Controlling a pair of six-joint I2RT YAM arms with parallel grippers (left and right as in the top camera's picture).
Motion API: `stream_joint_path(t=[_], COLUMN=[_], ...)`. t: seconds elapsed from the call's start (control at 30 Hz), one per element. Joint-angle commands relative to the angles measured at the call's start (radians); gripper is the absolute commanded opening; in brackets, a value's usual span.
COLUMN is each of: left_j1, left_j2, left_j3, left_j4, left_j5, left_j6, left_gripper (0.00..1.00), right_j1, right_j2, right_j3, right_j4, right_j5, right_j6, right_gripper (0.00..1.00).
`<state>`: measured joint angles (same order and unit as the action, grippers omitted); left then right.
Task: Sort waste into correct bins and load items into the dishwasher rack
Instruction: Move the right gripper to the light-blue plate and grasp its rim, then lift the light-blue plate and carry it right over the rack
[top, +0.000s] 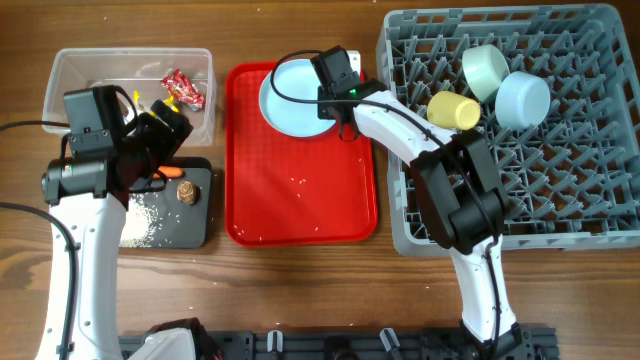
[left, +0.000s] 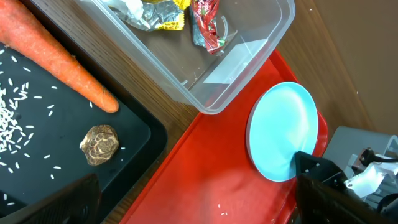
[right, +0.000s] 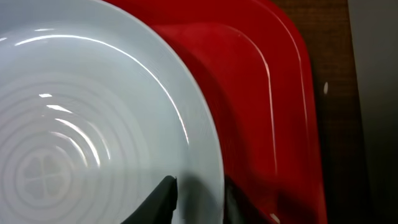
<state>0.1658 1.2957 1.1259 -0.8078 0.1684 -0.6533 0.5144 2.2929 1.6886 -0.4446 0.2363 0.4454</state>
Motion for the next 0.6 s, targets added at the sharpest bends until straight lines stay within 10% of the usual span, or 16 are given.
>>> stream_joint_path(t=[0.0,0.57], left_j1=[0.006,0.006], left_j2=[-0.006,-0.006], left_j3=[0.013,0.013], left_j4=[0.002,0.002], left_j5=[-0.003,-0.003], left_j6=[-0.009,-0.009], left_gripper=[1.00,1.00], right_j1=[0.002,0.002], right_j2=[0.015,0.015], right_j3=[0.004,0.004], right_j4=[-0.021,-0.034], right_j5=[-0.005,-0.037], right_j6=[0.045,0.063], right_gripper=[0.25,0.16])
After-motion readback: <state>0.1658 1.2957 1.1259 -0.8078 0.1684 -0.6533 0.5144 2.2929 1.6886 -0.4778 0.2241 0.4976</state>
